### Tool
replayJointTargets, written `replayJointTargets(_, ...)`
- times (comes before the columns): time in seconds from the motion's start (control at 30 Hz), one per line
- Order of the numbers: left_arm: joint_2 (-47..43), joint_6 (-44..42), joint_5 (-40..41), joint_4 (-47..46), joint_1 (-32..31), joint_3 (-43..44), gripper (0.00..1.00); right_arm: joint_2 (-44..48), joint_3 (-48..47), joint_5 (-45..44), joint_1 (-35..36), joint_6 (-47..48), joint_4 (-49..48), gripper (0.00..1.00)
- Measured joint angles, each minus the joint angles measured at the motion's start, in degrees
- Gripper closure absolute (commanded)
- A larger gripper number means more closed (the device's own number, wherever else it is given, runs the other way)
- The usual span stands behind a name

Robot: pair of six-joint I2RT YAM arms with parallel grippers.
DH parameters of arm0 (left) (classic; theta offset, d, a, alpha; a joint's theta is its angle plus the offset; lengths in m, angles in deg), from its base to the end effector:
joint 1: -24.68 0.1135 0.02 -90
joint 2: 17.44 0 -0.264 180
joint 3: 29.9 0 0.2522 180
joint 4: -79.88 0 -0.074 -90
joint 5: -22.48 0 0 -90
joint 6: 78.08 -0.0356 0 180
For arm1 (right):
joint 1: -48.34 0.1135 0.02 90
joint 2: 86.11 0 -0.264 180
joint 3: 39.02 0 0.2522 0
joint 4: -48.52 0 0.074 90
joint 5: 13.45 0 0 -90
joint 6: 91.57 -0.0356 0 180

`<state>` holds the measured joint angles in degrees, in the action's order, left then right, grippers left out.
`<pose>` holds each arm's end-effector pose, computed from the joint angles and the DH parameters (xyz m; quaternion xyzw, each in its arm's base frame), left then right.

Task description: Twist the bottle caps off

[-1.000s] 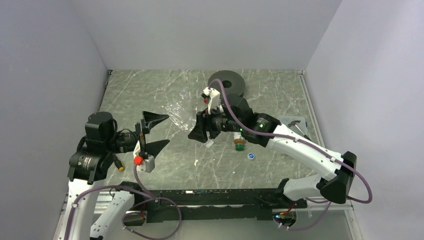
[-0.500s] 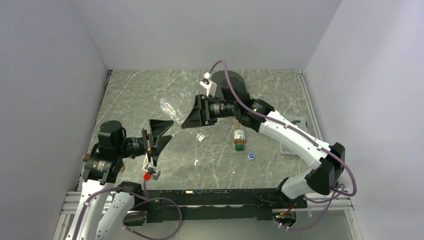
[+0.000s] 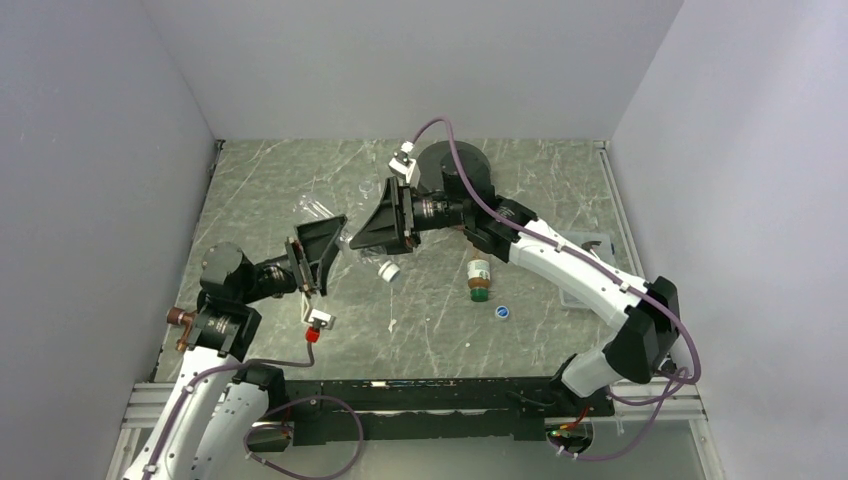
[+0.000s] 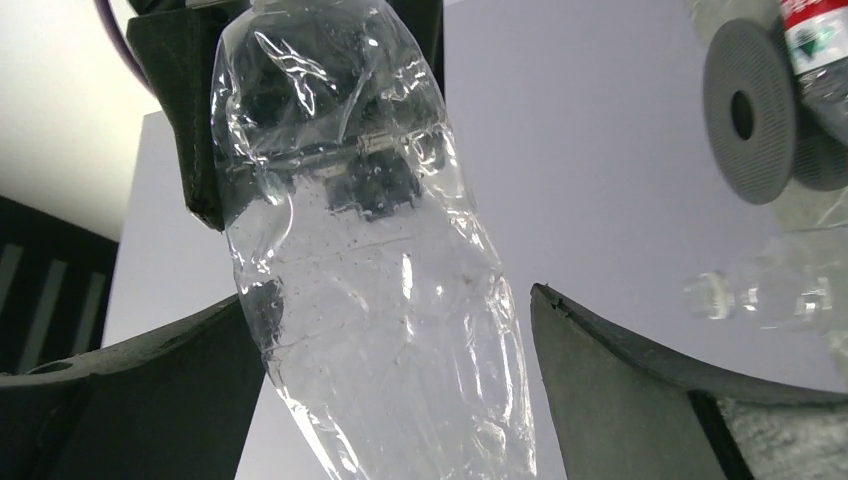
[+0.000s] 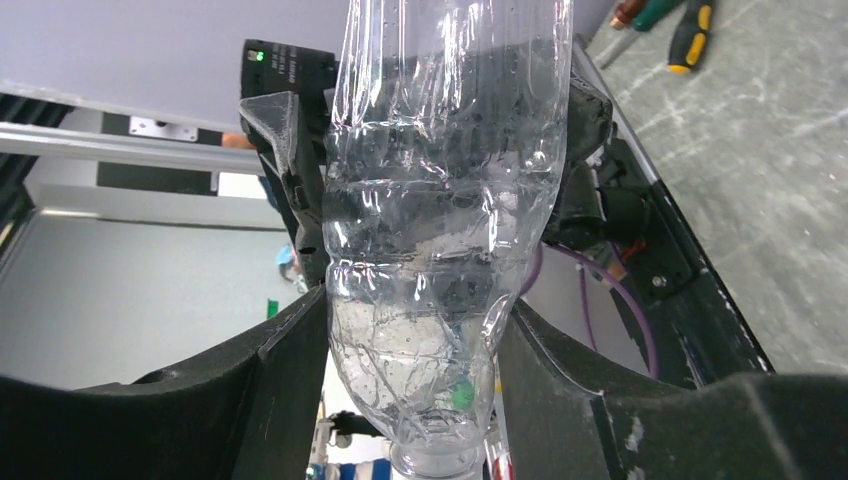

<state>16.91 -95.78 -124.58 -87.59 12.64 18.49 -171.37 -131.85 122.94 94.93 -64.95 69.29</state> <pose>0.1307 -0.0584 0.3261 0.7019 0.0118 0.2427 0.6695 0.2178 0.2677 0.3873 -0.1369 0.7483 0.6447 0.0748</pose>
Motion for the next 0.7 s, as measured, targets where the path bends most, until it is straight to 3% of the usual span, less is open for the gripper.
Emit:
replayJointTargets(0.2, 0.0, 0.7, 2.8, -2.8, -0.8, 0.4, 0.01, -0.6, 2.8, 0.9, 0.0, -5.9, -10.1, 0.67)
replayJointTargets(0.33, 0.0, 0.8, 3.5, -2.7, -1.2, 0.4, 0.08, -1.8, 3.4, 1.5, 0.1, -8.3, -14.4, 0.67)
replayJointTargets(0.57, -0.8, 1.3, 4.3, -0.1, -1.3, 1.0, 0.35, -3.3, 3.9, 2.1, 0.3, -9.5, -17.3, 0.59)
replayJointTargets(0.7, -1.0, 3.2, 4.4, 2.4, -1.5, 2.7, 0.56, -3.4, 3.6, 1.8, 0.3, -7.6, -16.3, 0.40)
